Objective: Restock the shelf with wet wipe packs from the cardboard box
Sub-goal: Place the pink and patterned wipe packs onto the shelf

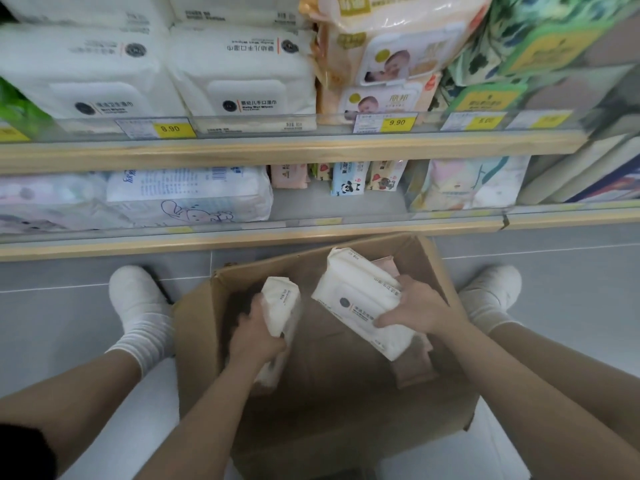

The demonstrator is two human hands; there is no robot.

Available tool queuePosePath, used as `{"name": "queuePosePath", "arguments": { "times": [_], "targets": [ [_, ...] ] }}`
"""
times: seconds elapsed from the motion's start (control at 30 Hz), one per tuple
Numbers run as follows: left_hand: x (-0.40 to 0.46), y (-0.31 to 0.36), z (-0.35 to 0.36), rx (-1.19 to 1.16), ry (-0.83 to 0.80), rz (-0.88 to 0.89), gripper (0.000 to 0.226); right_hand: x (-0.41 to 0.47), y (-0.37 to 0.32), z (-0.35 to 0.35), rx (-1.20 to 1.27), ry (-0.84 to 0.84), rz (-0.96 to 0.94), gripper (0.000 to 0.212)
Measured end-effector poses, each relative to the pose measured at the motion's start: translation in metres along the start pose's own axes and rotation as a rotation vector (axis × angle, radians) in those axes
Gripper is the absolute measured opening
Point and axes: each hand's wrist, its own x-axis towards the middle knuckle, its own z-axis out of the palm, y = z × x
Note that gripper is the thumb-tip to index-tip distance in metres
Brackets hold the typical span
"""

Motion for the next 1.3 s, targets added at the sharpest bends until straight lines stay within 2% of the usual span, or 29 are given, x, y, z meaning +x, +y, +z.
{"name": "queuePosePath", "arguments": {
  "times": [0.1, 0.23, 0.43, 0.6, 0.77, 0.97, 1.13, 1.3],
  "targets": [
    [-0.019, 0.011, -0.025, 0.035, -0.056, 0.092, 0.111, -0.017, -0.011, -0.024, -0.029, 0.024, -0.048, 0.070],
    [-0.050, 0.031, -0.072, 0.024, -0.042, 0.213, 0.116, -0.050, -0.034, -0.059, -0.057, 0.108, -0.141, 0.086],
    [-0.095, 0.029, -0.173, 0.033, 0.154, 0.344, 0.111, -0.104, -0.091, -0.107, -0.160, 0.238, -0.292, 0.087],
    [-0.115, -0.017, -0.252, 0.004, 0.350, 0.246, 0.115, -0.130, -0.169, -0.133, -0.326, 0.346, -0.478, 0.105],
    [-0.109, -0.064, -0.304, -0.112, 0.493, 0.173, 0.116, -0.112, -0.260, -0.131, -0.438, 0.449, -0.627, 0.107],
    [-0.090, -0.099, -0.332, -0.266, 0.617, 0.093, 0.109, -0.070, -0.399, -0.127, -0.590, 0.565, -0.855, 0.104],
    [-0.083, -0.106, -0.343, -0.283, 0.657, 0.070, 0.111, -0.035, -0.479, -0.134, -0.605, 0.492, -0.895, 0.097],
    [-0.082, -0.103, -0.342, -0.291, 0.651, 0.074, 0.111, -0.022, -0.493, -0.138, -0.636, 0.422, -0.907, 0.090]
  ]
}}
